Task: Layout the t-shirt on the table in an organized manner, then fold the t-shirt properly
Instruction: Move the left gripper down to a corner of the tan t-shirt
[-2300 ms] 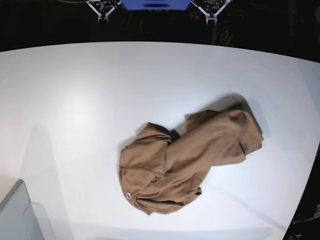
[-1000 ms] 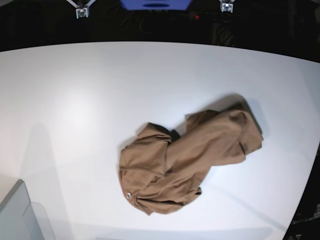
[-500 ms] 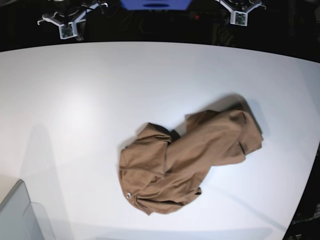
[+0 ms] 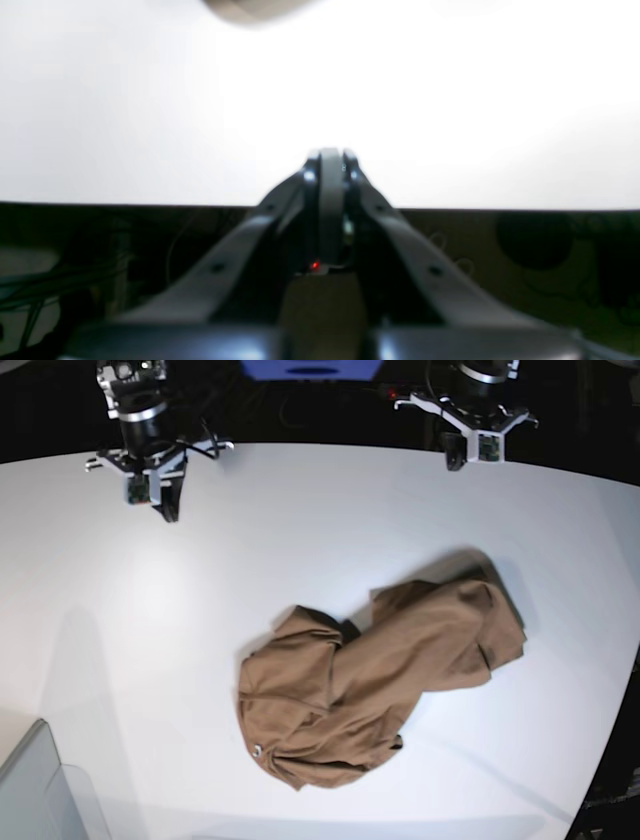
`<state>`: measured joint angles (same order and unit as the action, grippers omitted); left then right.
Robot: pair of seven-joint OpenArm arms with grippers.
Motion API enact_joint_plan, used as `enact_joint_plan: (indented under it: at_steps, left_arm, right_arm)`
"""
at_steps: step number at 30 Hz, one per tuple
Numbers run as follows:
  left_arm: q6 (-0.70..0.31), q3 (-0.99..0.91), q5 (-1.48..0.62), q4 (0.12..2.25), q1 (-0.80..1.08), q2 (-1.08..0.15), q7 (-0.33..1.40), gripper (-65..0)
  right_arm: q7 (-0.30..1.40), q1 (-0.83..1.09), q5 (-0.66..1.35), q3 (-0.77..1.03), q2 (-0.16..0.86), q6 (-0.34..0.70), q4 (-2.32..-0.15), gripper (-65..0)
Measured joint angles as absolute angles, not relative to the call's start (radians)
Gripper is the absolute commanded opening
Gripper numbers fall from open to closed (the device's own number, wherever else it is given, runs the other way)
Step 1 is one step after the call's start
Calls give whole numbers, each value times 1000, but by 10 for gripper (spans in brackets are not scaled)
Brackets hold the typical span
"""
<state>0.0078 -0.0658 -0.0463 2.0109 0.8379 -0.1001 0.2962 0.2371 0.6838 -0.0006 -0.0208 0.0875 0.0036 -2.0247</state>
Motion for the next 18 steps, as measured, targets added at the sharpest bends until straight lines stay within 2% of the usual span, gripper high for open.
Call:
enact_joint_plan:
  at_steps: [3, 6, 9, 11, 18]
  left_arm:
    - [1, -107, -46, 2010, 768, -96, 299, -473]
    - [12, -152, -46, 2009, 709, -84, 290, -294]
    - [5, -201, -49, 1993, 622, -77, 307, -189]
    - [10, -222, -46, 1980, 559, -80, 287, -164]
    - [7, -286, -46, 1802, 379, -67, 301, -164]
  right_arm:
    - [356, 630, -1, -21, 57, 5, -2024, -554]
    - [410, 588, -1, -22, 41, 4, -2024, -470]
    - [438, 577, -1, -30, 29, 4, -2024, -435]
    - [450, 577, 0, -31, 35, 4, -2024, -425]
    - [480, 574, -1, -31, 36, 4, -2022, -377]
